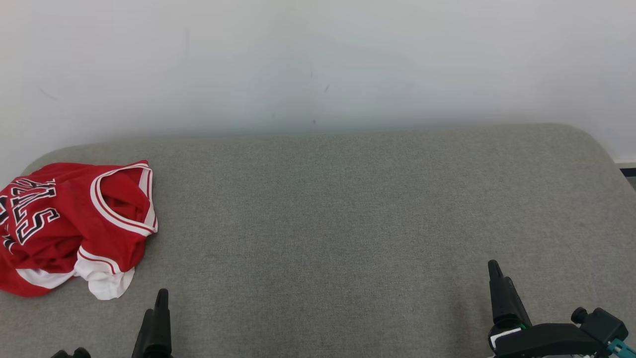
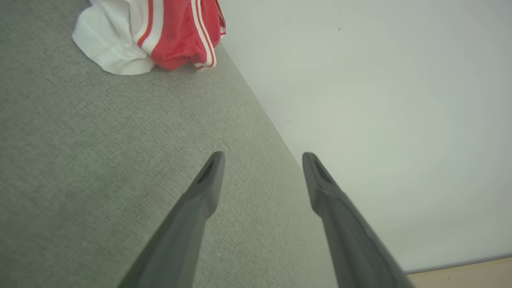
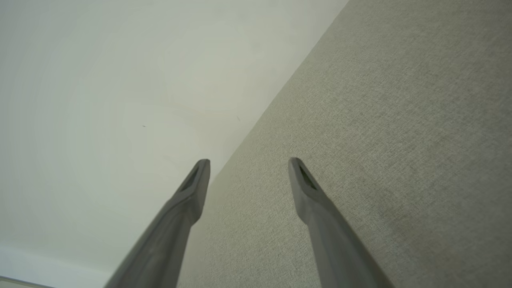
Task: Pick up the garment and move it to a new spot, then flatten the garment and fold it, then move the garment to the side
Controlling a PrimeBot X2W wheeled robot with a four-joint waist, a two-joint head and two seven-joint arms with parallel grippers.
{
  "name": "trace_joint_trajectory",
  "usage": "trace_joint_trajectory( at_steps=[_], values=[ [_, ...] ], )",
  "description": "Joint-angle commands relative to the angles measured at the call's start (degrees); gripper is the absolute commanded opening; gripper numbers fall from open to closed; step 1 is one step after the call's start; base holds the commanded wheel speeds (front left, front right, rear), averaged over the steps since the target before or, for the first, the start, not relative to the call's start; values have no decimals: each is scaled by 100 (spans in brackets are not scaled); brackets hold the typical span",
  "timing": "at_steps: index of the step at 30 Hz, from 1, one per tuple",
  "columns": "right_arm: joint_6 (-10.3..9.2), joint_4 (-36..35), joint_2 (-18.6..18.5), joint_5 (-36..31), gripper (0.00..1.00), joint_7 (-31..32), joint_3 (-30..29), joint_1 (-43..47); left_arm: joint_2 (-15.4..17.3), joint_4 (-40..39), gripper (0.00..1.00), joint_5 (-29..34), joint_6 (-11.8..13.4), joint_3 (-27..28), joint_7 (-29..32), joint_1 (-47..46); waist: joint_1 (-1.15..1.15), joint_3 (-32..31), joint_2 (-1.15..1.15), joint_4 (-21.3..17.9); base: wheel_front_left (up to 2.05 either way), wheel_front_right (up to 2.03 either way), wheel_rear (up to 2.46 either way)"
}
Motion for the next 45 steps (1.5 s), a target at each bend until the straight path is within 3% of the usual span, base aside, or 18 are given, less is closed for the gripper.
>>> trace_joint_trajectory(
  at_steps=[1,15,45],
  values=[
    [-5,-42,-23,-285,100,-60,37,-119,37,-52,100,297,28,-34,-60,0,0,-9,0,0,0,0,0],
    [-6,70,-26,-1565,100,-230,163,-67,74,119,100,1780,86,-174,-298,69,0,-83,0,0,0,0,0],
    [-9,103,-31,-3468,100,-523,286,-4,277,100,100,3890,64,-372,-715,83,0,-161,0,11,0,0,0]
  ],
)
